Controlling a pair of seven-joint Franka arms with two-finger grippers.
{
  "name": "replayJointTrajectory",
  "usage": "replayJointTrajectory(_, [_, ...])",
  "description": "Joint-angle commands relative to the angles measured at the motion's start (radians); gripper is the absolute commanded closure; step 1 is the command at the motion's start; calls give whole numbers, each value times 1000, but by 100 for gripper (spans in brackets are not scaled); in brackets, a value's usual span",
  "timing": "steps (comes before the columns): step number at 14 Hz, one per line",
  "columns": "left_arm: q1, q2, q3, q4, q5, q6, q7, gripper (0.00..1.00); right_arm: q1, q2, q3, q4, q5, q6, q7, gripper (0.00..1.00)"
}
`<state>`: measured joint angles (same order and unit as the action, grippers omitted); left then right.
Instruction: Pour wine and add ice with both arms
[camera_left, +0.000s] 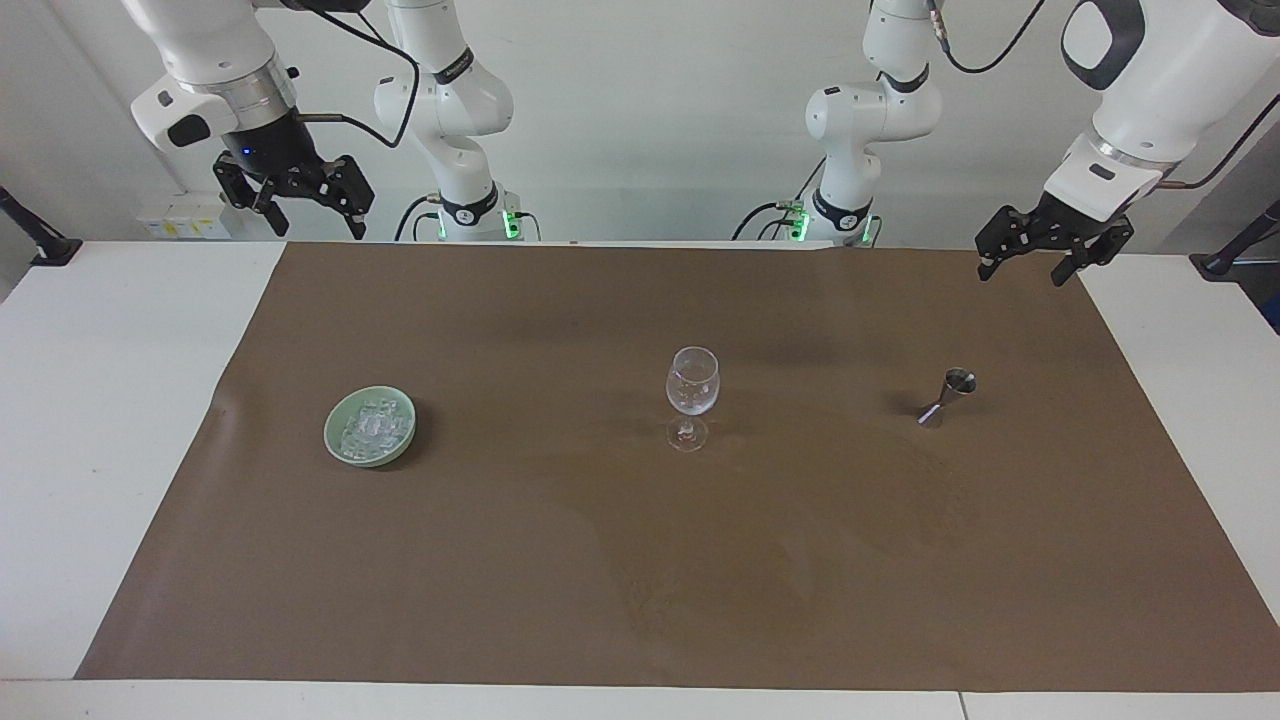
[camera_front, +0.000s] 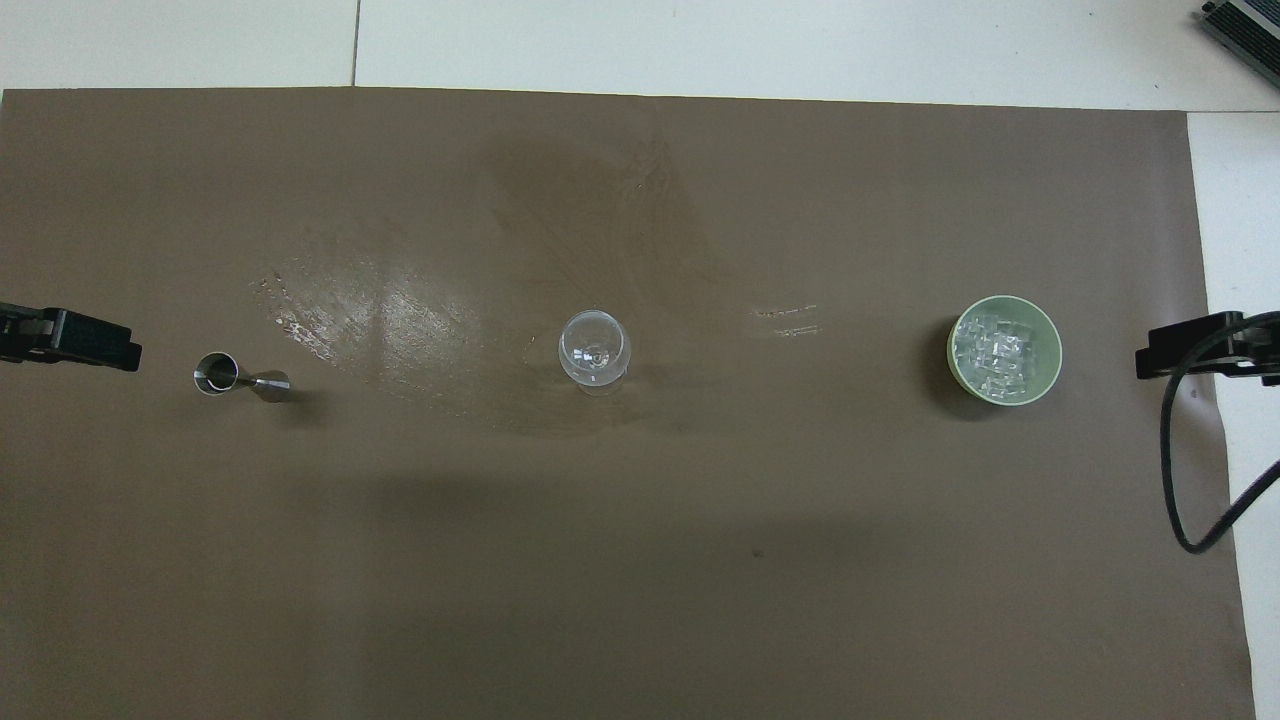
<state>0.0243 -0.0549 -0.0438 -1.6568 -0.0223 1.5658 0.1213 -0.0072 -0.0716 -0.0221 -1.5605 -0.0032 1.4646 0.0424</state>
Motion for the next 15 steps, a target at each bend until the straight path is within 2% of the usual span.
replayJointTrajectory(1, [-17, -31, 10, -34, 12, 0, 9, 0, -5, -17, 5, -21, -1, 7, -4, 0])
replayJointTrajectory(15, [-17, -31, 10, -32, 12, 8, -3, 0, -5, -17, 5, -21, -1, 7, -4, 0])
